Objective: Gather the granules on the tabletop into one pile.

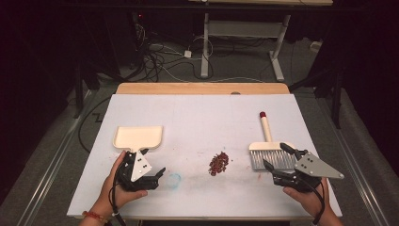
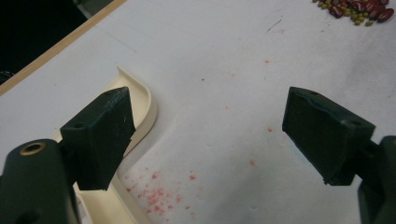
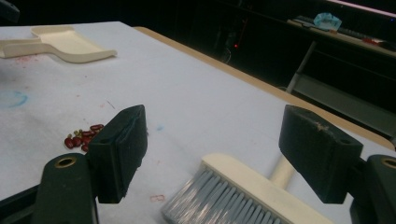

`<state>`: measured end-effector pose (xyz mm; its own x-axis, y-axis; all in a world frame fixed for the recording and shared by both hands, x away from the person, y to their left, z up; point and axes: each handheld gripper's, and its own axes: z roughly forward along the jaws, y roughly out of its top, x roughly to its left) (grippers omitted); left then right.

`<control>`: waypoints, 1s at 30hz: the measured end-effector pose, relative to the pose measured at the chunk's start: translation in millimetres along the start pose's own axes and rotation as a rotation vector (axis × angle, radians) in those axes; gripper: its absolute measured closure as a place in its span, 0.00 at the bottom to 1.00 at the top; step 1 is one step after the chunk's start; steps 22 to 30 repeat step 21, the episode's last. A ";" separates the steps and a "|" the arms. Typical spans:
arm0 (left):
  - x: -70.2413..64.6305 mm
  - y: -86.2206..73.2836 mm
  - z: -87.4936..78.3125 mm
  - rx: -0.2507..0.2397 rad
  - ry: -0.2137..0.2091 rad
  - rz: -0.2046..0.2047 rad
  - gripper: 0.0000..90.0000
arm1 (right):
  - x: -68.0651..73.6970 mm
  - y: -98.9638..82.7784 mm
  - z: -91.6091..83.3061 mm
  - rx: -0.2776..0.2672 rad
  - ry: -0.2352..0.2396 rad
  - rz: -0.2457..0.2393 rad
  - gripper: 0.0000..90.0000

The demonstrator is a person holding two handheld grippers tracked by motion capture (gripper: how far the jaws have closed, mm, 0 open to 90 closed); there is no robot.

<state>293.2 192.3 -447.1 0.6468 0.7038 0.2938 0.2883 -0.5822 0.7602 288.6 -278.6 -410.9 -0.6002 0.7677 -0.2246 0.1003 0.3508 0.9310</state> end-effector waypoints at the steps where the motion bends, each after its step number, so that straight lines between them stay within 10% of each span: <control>1: 0.4 -0.2 -0.7 -0.004 0.002 0.000 0.18 | -0.1 0.7 -0.4 -0.005 0.004 0.000 0.27; 30: 0.6 3.9 7.1 0.011 -0.007 0.011 0.18 | -7.2 0.1 -3.8 -0.002 -0.046 -0.014 0.27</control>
